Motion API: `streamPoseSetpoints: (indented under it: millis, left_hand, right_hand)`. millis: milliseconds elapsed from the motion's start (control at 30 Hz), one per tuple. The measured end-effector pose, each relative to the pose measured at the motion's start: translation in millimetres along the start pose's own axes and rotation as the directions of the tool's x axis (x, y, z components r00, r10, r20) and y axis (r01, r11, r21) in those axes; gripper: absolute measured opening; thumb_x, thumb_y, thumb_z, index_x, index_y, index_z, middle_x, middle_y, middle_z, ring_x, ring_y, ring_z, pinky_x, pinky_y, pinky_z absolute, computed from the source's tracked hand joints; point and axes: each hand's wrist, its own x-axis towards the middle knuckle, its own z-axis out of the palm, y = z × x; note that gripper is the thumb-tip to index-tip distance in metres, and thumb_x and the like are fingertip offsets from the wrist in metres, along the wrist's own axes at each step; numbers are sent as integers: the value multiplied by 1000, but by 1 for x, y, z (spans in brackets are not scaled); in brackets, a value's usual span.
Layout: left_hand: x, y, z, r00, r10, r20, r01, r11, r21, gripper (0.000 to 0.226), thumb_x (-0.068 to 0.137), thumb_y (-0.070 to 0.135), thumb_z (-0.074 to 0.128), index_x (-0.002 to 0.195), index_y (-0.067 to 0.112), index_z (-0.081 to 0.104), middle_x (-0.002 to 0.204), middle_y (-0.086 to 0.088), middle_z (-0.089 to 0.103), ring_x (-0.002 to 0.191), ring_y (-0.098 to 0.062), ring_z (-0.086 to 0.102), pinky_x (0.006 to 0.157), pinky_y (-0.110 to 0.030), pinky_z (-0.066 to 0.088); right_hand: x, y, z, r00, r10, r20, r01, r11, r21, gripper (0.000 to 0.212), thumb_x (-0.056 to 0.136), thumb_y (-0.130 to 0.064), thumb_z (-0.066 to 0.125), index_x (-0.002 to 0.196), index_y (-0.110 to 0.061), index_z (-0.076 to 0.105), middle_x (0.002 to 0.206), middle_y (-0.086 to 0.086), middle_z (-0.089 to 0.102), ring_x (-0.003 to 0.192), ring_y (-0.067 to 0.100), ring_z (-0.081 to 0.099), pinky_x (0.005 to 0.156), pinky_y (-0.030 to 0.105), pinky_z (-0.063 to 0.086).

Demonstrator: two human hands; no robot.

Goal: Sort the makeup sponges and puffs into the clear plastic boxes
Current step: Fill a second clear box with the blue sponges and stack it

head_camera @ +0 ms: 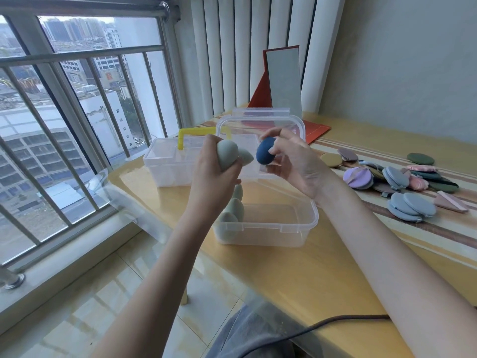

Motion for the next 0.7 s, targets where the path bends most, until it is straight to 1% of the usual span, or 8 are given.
streamPoseSetpoints:
  millis: [67,133,200,233,333,500,633,700]
  left_hand:
    - [0,-1,0,1000,2,-26,-2,1000,1,24,88,11,61,96,18,40,99,-7,50,89,-26,62,50,-26,57]
    - [1,-2,-1,999,4,-38,-4,1000,-16,23,89,8,58,96,18,39,102,-12,54,82,-23,67,49,-28,56]
    - [1,-2,0,999,27,-32,-27,1000,11,24,89,4,56,98,19,39,104,-13,56,68,-17,70,50,-30,57]
    - [1,-2,0,998,60,-29,-59,997,50,26,88,3,56,98,19,38,104,-13,55,67,-17,69,51,-28,56]
    - [2,-4,2,992,126,-16,-123,984,132,31,85,1,58,99,21,38,103,-9,52,81,-28,66,56,-25,56]
    - [2,-6,2,994,112,-1,-110,974,197,33,83,6,60,95,26,37,99,-1,53,84,-29,65,66,-43,55]
    - [1,-5,3,995,98,19,-100,974,202,31,83,6,60,93,24,38,99,-3,56,81,-27,67,64,-42,55]
    - [1,-5,3,996,91,23,-94,974,208,31,83,6,60,93,24,38,99,-4,57,79,-26,67,64,-42,55]
  right_hand:
    - [-3,-7,0,998,22,61,-1,947,-321,20,89,-1,52,97,-18,56,104,5,56,90,21,58,78,32,56]
    - [-6,-16,-3,990,54,133,48,747,-663,21,85,-7,62,98,-24,59,105,0,59,91,14,60,72,28,56]
    - [-9,-23,-5,979,90,183,104,553,-826,17,82,-13,67,92,-26,65,99,-4,61,83,9,58,67,23,47]
    - [-10,-25,-4,974,111,197,110,531,-841,14,82,-12,68,89,-25,67,95,-4,63,79,8,57,66,22,47]
    - [-12,-22,2,954,197,226,104,488,-867,16,85,-4,66,88,-20,67,93,-2,66,83,9,64,65,19,54]
    - [-14,-26,6,951,265,162,94,251,-963,13,85,-15,70,97,-21,68,97,-2,69,84,11,66,68,21,54]
    - [-23,-27,8,887,461,21,35,-22,-999,31,82,-20,75,110,-20,63,104,1,65,90,15,64,68,21,52]
    - [-24,-15,17,839,544,-5,35,-63,-997,34,82,-15,74,114,-19,61,107,4,62,87,16,62,63,19,51]
